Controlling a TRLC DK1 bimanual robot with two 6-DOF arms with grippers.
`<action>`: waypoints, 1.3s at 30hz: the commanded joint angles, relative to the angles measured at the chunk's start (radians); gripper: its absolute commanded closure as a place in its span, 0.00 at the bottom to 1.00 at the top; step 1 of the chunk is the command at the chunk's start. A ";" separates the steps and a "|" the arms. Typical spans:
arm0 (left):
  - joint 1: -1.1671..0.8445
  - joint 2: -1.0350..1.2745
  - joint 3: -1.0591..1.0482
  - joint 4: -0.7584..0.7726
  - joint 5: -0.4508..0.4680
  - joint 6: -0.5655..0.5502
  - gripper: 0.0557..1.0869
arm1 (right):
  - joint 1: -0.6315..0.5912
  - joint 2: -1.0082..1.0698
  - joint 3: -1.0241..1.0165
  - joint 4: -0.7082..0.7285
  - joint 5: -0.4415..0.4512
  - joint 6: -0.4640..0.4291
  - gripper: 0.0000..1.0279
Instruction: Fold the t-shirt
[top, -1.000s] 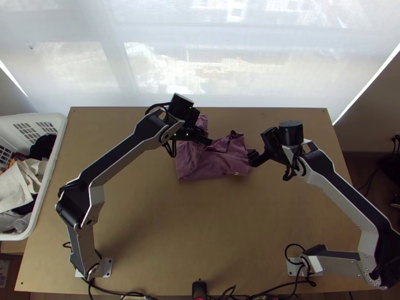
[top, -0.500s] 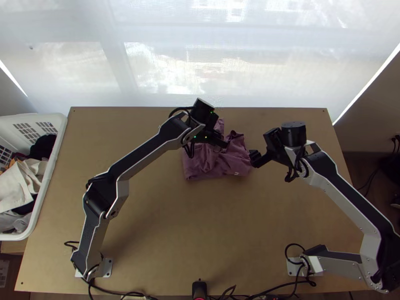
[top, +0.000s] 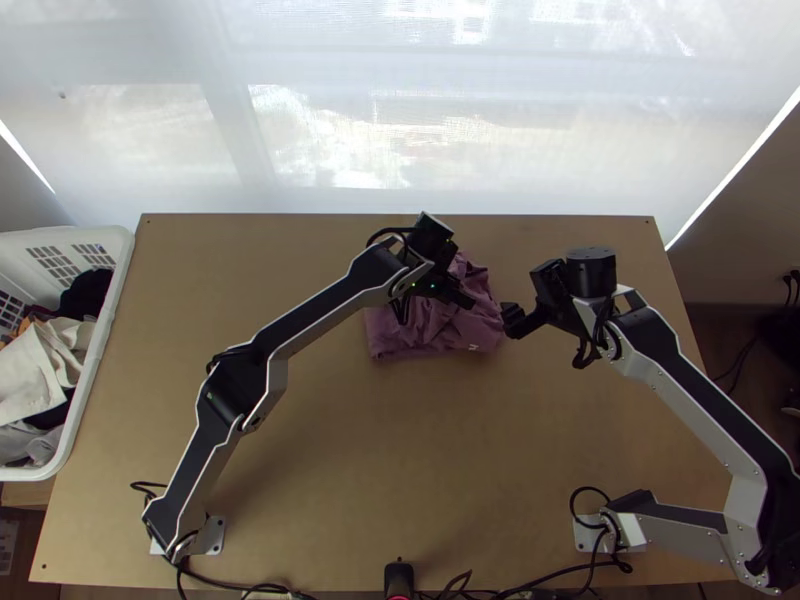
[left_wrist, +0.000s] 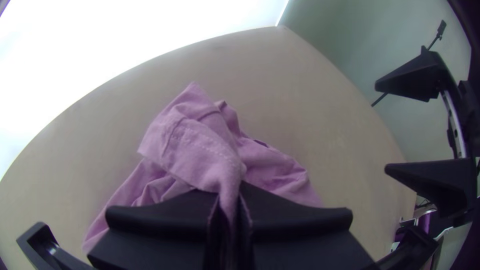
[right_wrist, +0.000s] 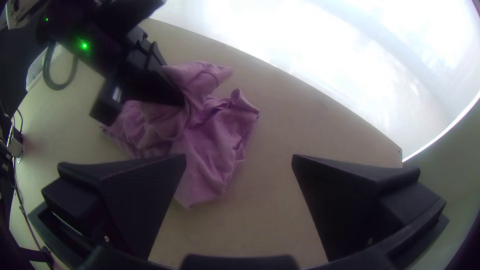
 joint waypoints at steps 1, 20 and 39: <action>-0.017 0.082 0.046 0.008 0.001 -0.002 0.87 | 0.001 -0.019 -0.005 -0.021 0.000 0.008 0.04; 0.196 -0.216 -0.069 -0.214 0.040 -0.057 0.05 | 0.065 0.031 -0.005 0.057 0.000 -0.007 0.04; 0.359 -0.516 -0.552 -0.185 0.013 -0.043 0.05 | 0.334 0.662 0.486 0.215 0.000 0.011 0.04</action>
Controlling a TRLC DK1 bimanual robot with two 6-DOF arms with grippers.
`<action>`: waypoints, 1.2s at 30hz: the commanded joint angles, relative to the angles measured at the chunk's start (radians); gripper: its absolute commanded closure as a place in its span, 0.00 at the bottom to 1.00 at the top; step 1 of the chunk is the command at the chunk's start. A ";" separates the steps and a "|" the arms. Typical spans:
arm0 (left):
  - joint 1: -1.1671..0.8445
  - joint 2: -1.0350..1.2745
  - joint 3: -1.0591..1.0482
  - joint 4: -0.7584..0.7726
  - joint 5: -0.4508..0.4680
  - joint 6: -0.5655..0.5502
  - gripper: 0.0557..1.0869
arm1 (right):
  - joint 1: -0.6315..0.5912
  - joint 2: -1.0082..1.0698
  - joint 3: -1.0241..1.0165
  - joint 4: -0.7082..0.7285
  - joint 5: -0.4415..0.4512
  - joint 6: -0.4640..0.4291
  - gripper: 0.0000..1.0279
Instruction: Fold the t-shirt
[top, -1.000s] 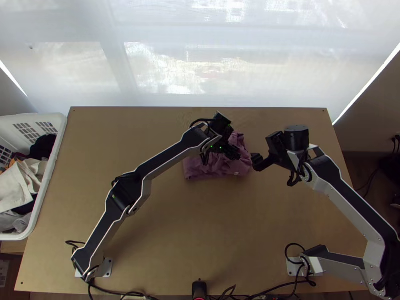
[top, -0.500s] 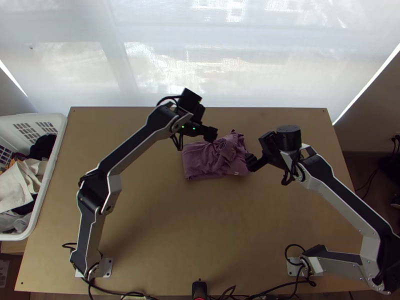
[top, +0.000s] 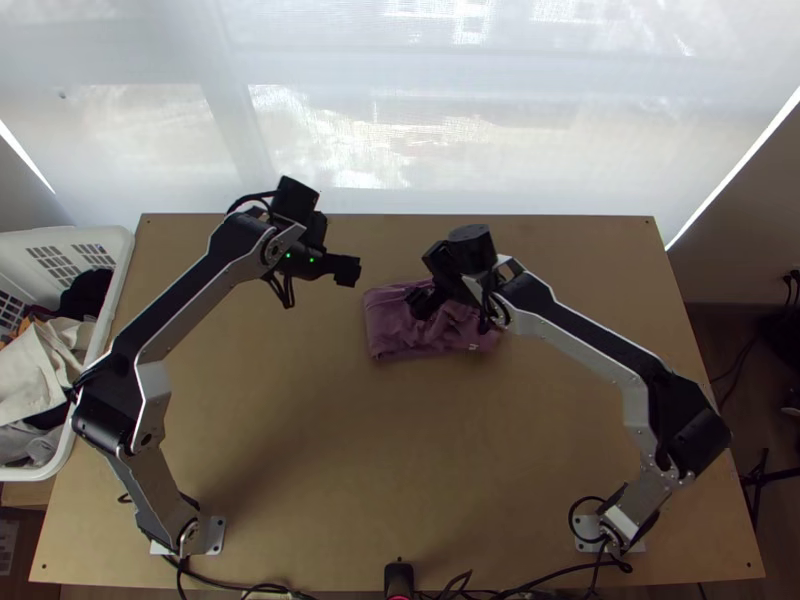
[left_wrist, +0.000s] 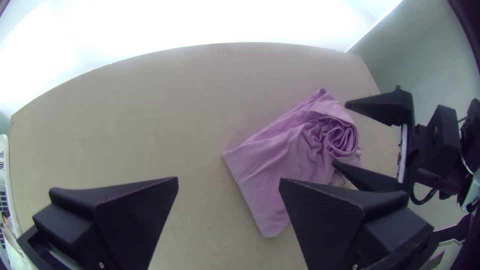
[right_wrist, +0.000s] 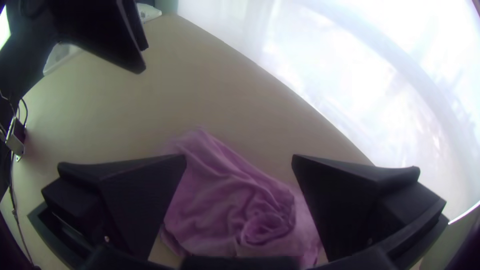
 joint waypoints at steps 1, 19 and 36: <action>0.025 -0.075 -0.119 0.004 -0.021 0.006 0.05 | 0.053 0.183 0.112 0.017 0.000 0.022 0.04; 0.014 -0.059 -0.128 0.013 -0.047 0.021 0.05 | -0.218 -0.193 -0.410 0.047 0.000 0.011 0.05; 0.001 -0.056 -0.163 0.015 -0.072 0.029 0.05 | -0.201 -0.259 -0.327 0.099 0.002 0.085 0.05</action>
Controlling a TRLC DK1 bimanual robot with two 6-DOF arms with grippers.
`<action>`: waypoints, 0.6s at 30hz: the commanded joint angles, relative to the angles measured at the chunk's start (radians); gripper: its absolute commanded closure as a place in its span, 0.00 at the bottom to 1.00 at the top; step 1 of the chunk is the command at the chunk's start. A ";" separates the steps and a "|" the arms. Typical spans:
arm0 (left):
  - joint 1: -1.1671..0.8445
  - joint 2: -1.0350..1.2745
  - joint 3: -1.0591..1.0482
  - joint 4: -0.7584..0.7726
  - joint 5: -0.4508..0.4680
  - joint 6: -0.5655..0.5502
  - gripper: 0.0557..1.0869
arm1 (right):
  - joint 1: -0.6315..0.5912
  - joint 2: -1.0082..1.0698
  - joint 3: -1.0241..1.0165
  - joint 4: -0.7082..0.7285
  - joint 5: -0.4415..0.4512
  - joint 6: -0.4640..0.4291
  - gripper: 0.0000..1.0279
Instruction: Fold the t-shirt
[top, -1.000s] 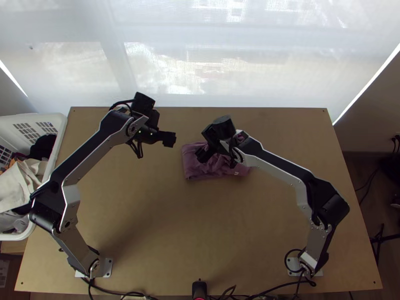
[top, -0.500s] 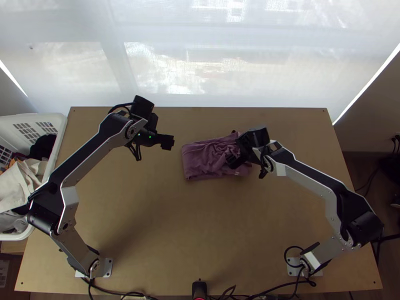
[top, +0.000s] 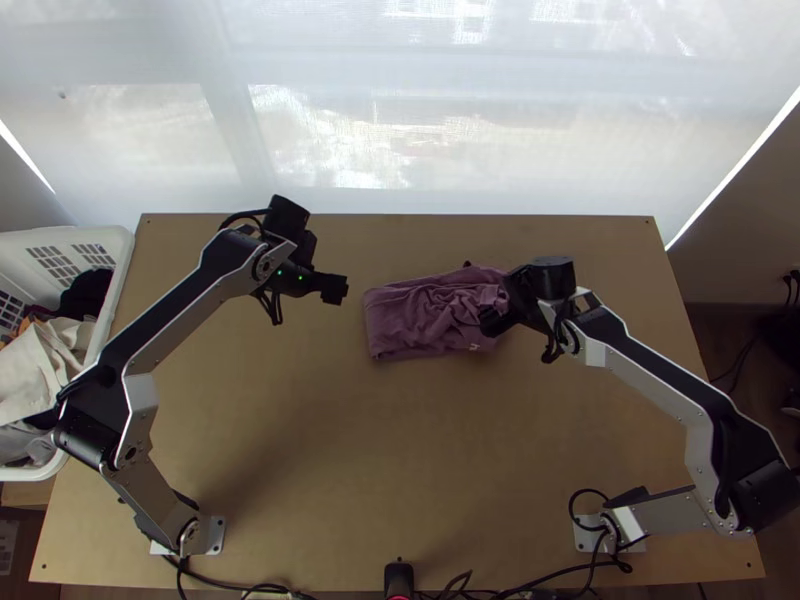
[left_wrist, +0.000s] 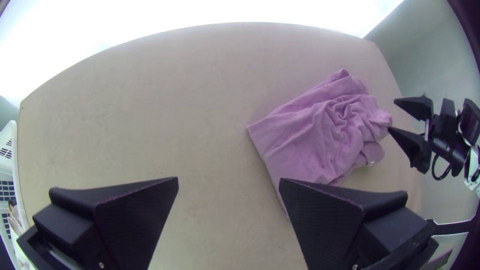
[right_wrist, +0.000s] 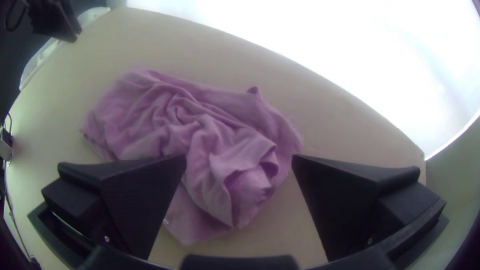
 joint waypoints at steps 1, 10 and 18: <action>-0.022 0.014 -0.020 0.009 -0.023 0.006 0.05 | 0.056 0.050 0.127 0.030 0.004 0.053 0.05; -0.158 0.172 0.077 0.053 -0.046 0.016 0.05 | 0.179 0.206 0.230 0.051 0.071 0.075 0.05; -0.233 0.346 0.210 0.047 -0.046 0.007 0.05 | 0.201 0.246 0.152 0.042 0.070 0.075 0.05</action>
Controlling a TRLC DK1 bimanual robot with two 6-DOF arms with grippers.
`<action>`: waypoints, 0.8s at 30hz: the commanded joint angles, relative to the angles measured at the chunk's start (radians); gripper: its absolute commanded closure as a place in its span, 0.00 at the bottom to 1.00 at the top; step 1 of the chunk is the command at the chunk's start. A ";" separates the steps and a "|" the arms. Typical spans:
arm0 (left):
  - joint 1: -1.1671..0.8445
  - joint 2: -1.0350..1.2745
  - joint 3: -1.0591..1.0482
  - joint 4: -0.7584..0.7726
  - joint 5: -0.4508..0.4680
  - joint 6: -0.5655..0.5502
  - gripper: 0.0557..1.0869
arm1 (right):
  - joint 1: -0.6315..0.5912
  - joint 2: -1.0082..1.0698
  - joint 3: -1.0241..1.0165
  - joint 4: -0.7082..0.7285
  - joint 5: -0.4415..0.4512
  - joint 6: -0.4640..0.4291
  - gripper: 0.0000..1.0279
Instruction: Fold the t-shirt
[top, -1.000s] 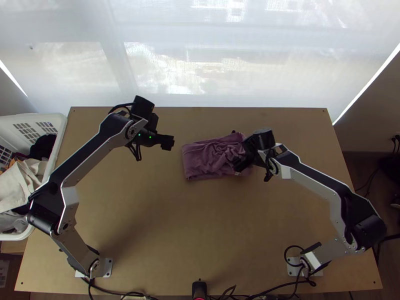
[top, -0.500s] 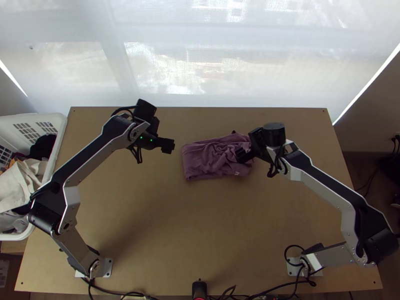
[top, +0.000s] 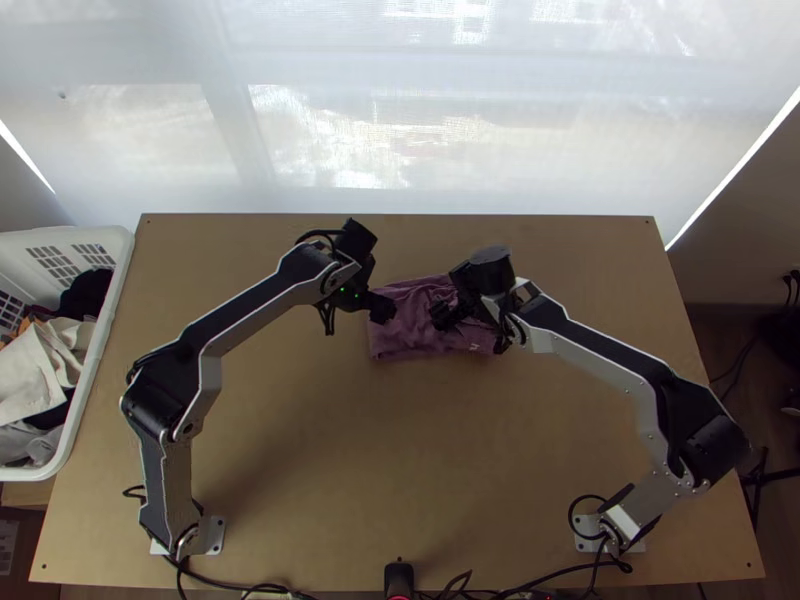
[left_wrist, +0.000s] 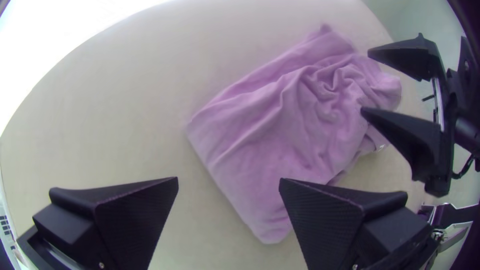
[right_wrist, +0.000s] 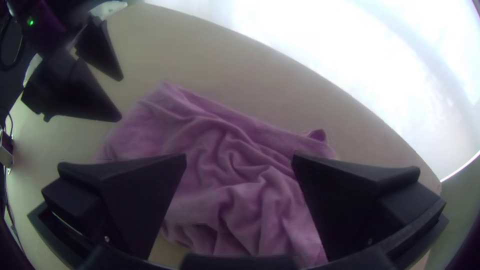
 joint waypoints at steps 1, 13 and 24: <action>-0.073 0.143 0.112 -0.002 -0.006 -0.004 0.05 | 0.029 0.041 -0.042 -0.002 0.005 0.007 0.05; -0.070 0.218 0.118 -0.008 -0.017 0.002 0.05 | 0.009 -0.025 -0.192 -0.060 0.001 0.007 0.05; -0.067 0.218 0.090 -0.009 -0.057 0.015 0.05 | -0.094 -0.163 -0.301 -0.091 -0.003 -0.017 0.05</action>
